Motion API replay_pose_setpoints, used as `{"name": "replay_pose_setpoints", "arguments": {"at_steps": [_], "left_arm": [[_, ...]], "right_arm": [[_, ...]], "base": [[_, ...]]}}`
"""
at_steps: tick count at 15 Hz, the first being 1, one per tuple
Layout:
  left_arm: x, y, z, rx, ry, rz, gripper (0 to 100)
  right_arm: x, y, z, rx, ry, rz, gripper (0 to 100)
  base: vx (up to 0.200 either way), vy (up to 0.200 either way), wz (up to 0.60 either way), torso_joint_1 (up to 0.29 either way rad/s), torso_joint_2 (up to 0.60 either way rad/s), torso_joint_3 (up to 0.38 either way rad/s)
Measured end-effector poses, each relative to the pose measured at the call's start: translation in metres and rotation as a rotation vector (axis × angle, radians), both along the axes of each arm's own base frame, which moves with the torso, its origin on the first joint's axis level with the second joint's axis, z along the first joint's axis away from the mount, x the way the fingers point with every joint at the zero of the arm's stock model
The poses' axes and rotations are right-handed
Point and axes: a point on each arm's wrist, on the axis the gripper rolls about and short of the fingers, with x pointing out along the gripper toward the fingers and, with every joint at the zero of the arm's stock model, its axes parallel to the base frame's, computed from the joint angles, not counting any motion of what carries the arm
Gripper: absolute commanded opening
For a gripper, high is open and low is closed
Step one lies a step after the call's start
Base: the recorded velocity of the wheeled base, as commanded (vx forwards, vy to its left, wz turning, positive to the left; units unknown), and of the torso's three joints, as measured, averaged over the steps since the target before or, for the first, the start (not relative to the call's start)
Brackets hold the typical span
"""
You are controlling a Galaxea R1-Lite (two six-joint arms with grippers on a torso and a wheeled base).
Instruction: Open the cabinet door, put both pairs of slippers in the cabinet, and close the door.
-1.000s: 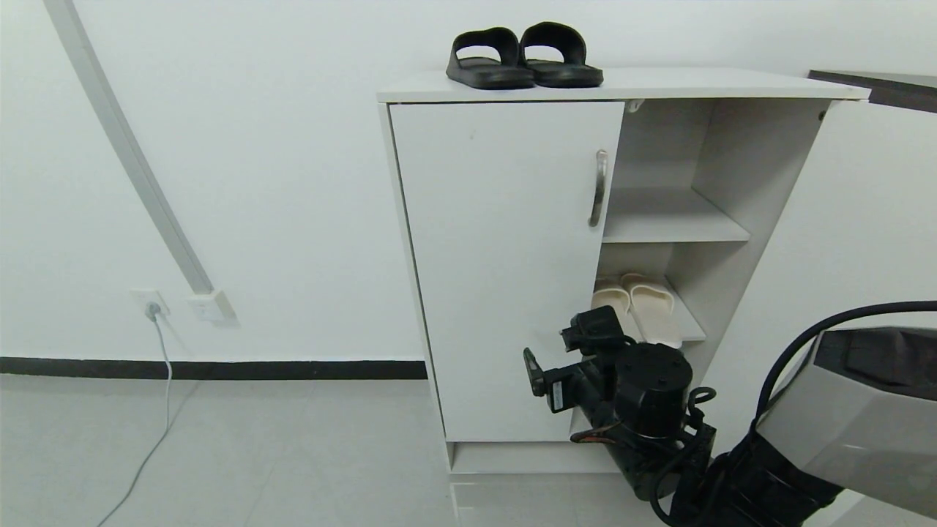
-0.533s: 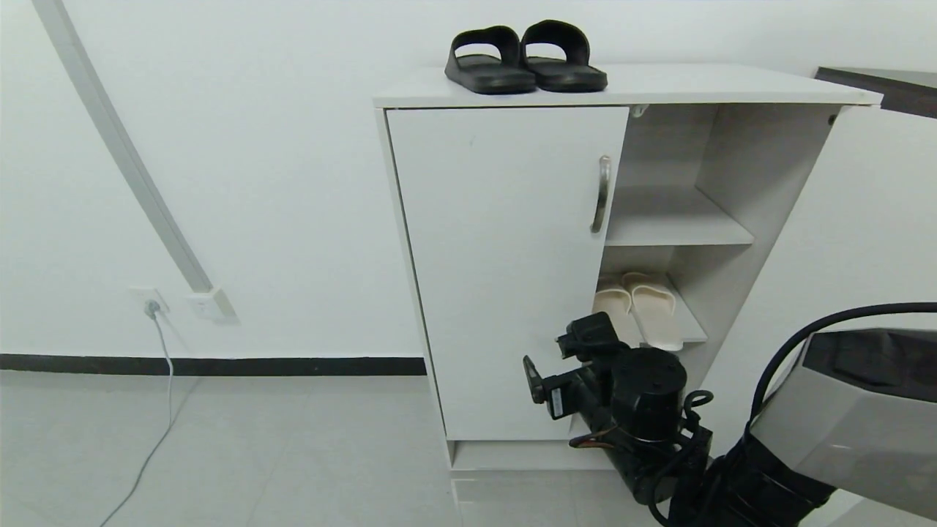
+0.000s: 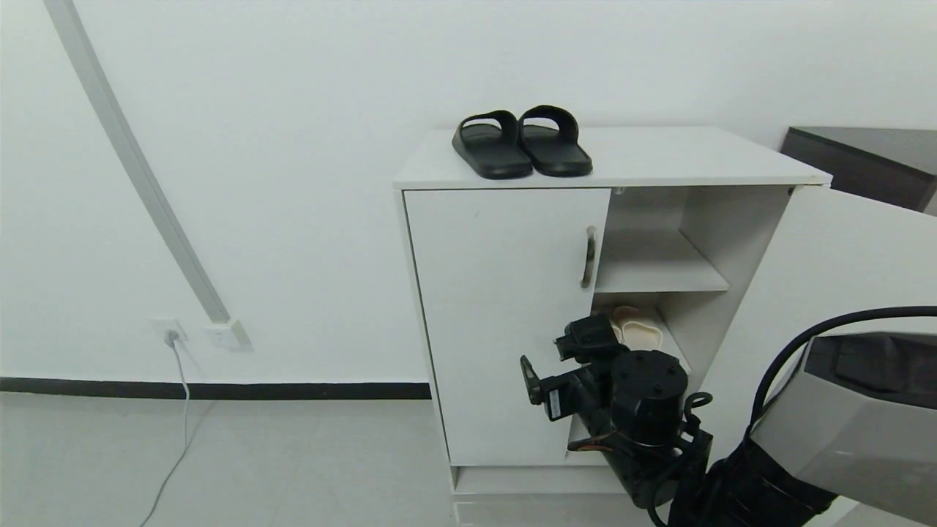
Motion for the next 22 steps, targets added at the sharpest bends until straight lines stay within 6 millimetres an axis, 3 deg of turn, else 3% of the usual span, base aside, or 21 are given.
{"name": "replay_pose_setpoints", "arguments": {"at_steps": [22], "left_arm": [[0.0000, 0.0000, 0.0002, 0.003, -0.001, -0.001, 0]], "right_arm": [[-0.0003, -0.0011, -0.0021, 0.010, -0.022, 0.007, 100]], "base": [[0.000, 0.000, 0.00, 0.212, -0.53, -0.320]]}}
